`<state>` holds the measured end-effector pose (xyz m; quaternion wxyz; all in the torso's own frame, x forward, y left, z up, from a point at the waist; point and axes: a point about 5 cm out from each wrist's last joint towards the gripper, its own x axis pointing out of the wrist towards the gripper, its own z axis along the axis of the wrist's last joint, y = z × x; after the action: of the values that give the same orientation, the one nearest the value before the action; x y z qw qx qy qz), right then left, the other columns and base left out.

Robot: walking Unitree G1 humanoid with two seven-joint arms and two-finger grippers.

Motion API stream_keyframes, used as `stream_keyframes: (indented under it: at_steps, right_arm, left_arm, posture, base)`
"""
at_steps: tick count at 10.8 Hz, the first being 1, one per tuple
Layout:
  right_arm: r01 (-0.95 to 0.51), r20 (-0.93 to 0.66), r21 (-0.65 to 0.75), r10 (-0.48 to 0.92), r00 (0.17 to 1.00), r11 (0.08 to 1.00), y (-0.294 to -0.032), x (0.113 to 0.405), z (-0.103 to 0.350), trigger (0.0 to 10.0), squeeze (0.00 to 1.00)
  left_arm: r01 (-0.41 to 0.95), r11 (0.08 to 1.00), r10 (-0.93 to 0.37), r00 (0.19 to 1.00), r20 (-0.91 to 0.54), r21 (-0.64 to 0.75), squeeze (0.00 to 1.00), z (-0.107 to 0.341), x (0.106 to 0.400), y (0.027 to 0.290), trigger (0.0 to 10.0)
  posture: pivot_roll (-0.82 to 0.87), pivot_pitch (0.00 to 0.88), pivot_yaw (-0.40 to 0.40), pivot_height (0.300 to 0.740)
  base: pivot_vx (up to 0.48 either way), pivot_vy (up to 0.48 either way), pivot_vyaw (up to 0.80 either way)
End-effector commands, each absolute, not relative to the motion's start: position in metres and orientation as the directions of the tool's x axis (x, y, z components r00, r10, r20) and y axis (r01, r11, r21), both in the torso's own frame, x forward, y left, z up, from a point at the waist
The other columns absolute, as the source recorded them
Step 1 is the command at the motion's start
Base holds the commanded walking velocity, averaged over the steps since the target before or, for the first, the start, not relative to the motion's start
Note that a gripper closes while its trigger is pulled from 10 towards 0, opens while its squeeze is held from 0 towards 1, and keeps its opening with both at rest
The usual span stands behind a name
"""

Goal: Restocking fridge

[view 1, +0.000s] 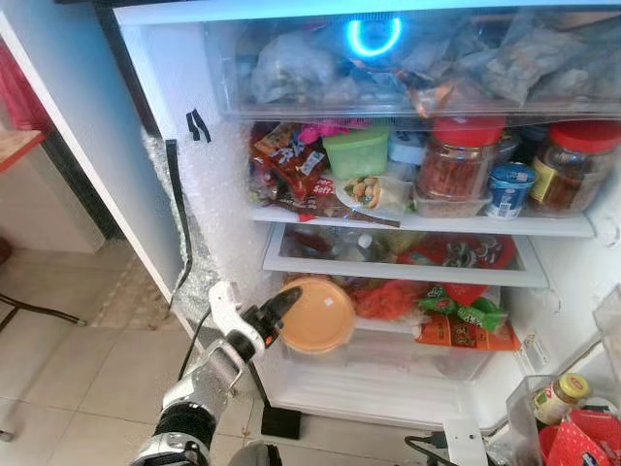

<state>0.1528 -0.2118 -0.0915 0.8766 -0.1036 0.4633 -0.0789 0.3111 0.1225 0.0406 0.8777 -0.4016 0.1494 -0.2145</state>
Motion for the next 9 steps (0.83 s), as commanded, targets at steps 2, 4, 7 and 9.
stream_keyframes:
  at_steps: [2, 4, 7, 9]
  right_arm:
    - [0.023, -0.833, -0.245, -0.223, 0.506, 0.969, -0.2082, 0.1384, -0.0983, 10.0, 0.00]
    - [0.023, -0.834, -0.245, -0.223, 0.504, 0.969, -0.2081, 0.1385, -0.0984, 10.0, 0.00]
    - [0.027, -0.831, -0.249, -0.227, 0.507, 0.968, -0.2081, 0.1385, -0.0982, 10.0, 0.00]
    - [0.026, -0.832, -0.249, -0.227, 0.506, 0.968, -0.2080, 0.1383, -0.0984, 10.0, 0.00]
  left_arm:
    - [0.288, 0.590, -0.503, 0.862, -0.064, -0.754, 0.00, 0.0475, 0.3178, 0.1224, 10.0]
    - [0.299, 0.584, -0.518, 0.853, -0.062, -0.755, 0.00, 0.0474, 0.3182, 0.1195, 10.0]
    - [0.305, 0.582, -0.527, 0.847, -0.064, -0.754, 0.00, 0.0455, 0.3170, 0.1183, 10.0]
    - [0.314, 0.580, -0.539, 0.840, -0.065, -0.752, 0.00, 0.0451, 0.3166, 0.1174, 10.0]
  posture:
    - [-0.14, 0.000, 0.089, 0.660]
    - [-0.14, 0.000, 0.088, 0.660]
    - [-0.13, 0.000, 0.086, 0.660]
    - [-0.13, 0.000, 0.088, 0.660]
  base:
    - [0.298, 0.000, 0.00]
    - [0.319, 0.000, 0.00]
    - [0.336, 0.000, 0.00]
    - [0.345, 0.000, 0.00]
